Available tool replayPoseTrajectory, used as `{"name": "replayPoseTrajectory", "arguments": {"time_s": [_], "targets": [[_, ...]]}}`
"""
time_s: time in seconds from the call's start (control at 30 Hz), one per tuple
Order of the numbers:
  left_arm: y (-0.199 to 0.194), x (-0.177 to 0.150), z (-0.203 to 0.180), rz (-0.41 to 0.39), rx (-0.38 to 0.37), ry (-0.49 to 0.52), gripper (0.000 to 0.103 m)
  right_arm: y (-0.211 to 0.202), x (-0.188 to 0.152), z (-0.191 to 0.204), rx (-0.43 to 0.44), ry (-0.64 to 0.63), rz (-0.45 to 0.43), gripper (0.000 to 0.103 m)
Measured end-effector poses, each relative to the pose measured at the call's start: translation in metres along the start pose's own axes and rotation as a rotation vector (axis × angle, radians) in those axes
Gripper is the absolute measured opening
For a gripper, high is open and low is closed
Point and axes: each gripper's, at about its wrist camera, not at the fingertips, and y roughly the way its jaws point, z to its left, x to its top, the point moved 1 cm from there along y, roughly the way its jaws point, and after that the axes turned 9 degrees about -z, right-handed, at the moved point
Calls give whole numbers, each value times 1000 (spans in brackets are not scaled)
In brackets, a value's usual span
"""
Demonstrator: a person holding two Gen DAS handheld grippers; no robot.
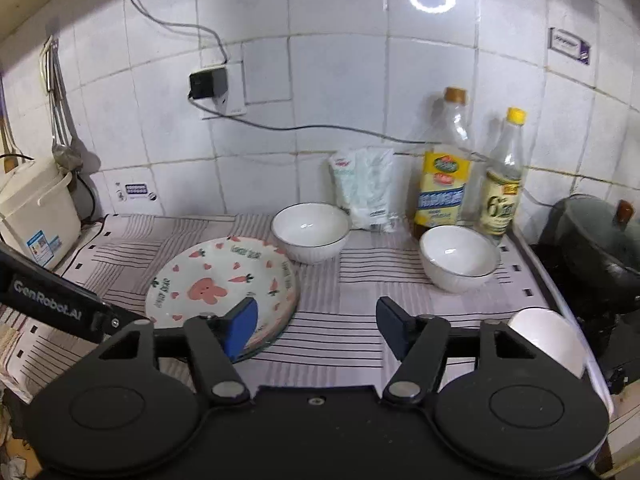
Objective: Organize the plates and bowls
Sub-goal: 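Open both grippers and pull back from the plate stack, then reach to the white ribbed bowl by the stove and grasp its rim with both grippers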
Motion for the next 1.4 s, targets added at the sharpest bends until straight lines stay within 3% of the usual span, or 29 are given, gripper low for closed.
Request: {"name": "replayPoseTrajectory", "arguments": {"time_s": [0.1,0.27,0.4,0.73,0.93,1.4], "targets": [[-2,3,-14,-11,-20,21,83,-8,-9,-10,-76,-67,-11,91],[2,7,-39,-32,-16,49,94,-24,-29,-32,-153,-132,-37,96],[13,9,-63,-34,-10,89,95,-35,-45,-56,-173,-124,-70,101],[55,10,-132,-30,-90,154,95,-20,-88,-121,-191,-17,-93,102],[85,14,-167,-71,-164,80,95,8,-115,-151,-203,32,-67,102],[166,21,-249,-57,-276,93,92,76,-159,-191,-184,122,-62,102]]}}
